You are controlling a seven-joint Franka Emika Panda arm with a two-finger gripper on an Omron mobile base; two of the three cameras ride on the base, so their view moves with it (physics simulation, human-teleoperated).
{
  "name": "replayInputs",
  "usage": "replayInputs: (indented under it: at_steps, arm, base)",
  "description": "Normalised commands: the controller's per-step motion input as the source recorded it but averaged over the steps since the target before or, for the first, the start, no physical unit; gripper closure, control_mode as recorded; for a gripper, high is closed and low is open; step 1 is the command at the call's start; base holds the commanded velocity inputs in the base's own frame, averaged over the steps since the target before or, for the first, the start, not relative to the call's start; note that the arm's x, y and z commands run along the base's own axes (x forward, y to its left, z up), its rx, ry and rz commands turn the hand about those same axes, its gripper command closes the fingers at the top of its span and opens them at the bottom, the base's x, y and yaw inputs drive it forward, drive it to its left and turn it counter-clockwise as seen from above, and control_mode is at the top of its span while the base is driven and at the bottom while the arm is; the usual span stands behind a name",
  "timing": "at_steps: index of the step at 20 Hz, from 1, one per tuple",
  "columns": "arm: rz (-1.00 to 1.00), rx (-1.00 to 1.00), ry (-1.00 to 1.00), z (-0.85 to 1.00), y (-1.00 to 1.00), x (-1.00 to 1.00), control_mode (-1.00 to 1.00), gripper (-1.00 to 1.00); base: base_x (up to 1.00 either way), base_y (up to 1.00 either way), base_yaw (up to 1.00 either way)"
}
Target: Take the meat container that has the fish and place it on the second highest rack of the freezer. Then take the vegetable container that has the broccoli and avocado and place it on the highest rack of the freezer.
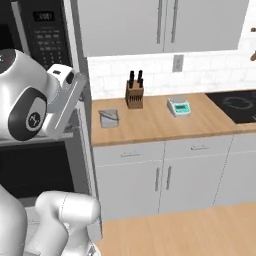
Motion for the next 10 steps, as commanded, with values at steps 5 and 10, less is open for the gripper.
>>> replayInputs:
  at_steps: [5, 10]
  arm:
    - [0.0, 0.0, 0.0, 0.0, 0.0, 0.0, 1.0, -1.0]
    - [0.0, 0.0, 0.0, 0.0, 0.0, 0.0, 1.0, -1.0]
  base:
    - [0.01, -0.79, 0.19]
    - [0.16, -0.59, 0.23]
